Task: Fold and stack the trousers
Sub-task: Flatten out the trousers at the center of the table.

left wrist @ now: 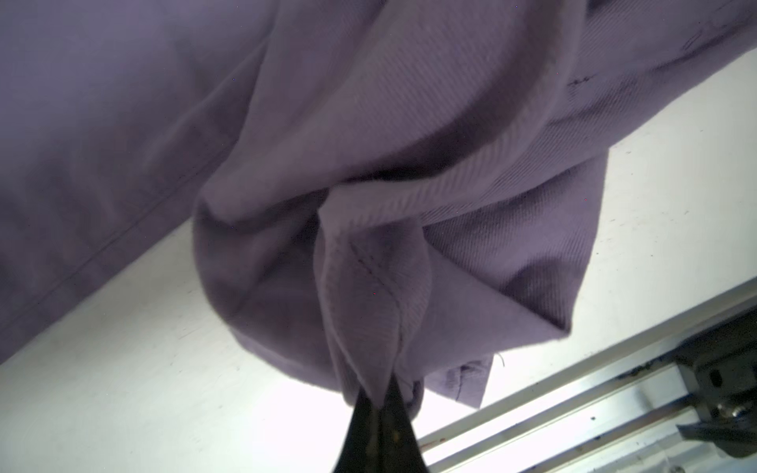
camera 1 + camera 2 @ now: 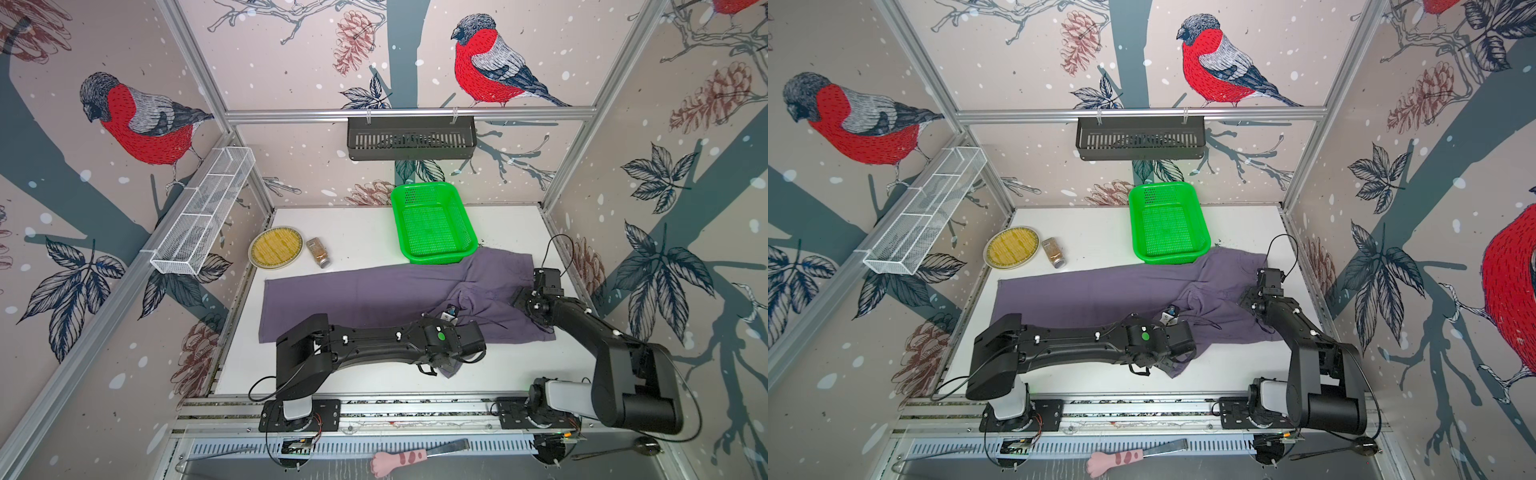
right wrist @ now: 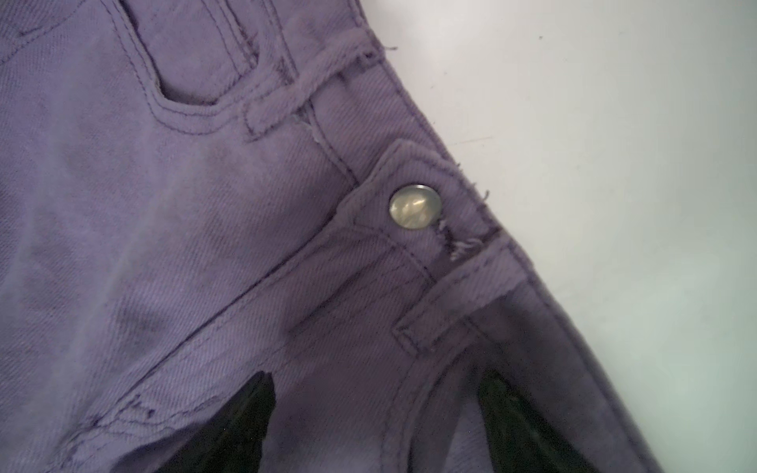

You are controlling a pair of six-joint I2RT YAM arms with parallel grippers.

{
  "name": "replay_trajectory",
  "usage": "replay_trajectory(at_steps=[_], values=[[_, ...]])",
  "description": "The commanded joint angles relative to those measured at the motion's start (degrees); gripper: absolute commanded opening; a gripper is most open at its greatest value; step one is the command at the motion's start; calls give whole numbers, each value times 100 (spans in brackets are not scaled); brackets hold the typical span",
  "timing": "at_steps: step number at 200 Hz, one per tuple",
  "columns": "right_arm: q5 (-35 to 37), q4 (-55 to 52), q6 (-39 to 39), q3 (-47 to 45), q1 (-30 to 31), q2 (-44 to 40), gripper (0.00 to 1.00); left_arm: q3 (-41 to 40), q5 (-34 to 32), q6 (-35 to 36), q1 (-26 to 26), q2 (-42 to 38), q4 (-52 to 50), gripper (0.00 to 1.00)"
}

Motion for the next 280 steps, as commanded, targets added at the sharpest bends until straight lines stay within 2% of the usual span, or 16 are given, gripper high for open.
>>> replay_trajectory(at_steps=[1, 21, 63, 103, 125, 141, 162, 172, 183, 198, 214, 244, 255, 262, 280], values=[[176, 67, 25, 1, -21, 19, 82, -69, -331, -31, 214, -443, -755, 0], [187, 49, 51, 2, -75, 49, 81, -31, -612, -26, 510, -856, -1267, 0], [206, 14, 75, -8, -97, 27, 81, 641, -1168, 28, 957, -1580, -2408, 0], [228, -4, 75, -21, -96, -6, 81, 339, -1405, -37, 1589, -2389, -2793, 0], [228, -8, 77, -26, -96, -9, 81, 565, -1679, -72, 1692, -2576, -2831, 0], [235, -21, 75, -17, -92, -1, 81, 795, -1585, 244, 1692, -2670, -2551, 0], [217, -10, 74, -17, -87, 14, 81, 1038, -1859, 464, 1817, -2704, -2702, 0], [219, -10, 65, -17, -80, -10, 81, 1168, -1832, 598, 1874, -2620, -2696, 0], [261, -28, 48, -17, -55, -69, 81, 1074, -1523, 801, 1877, -2558, -2333, 0], [367, -72, 14, 8, 9, -178, 81, 751, -1021, 964, 1872, -2494, -1772, 3], [303, -193, 5, 86, 14, -285, 81, 470, -822, 966, 1877, -2335, -1494, 7], [-90, -543, 71, 192, 246, -864, 82, 95, -1208, 609, 1883, -1995, -1607, 13], [-309, -779, 182, 203, 447, -1005, 83, -39, -1301, 557, 1901, -1884, -1600, 23], [-410, -929, 282, 173, 622, -1089, 83, -98, -1367, 539, 1911, -1804, -1611, 25], [-269, -1368, 613, 58, 1217, -1395, 84, -162, -1460, 532, 1921, -1657, -1677, 34]])
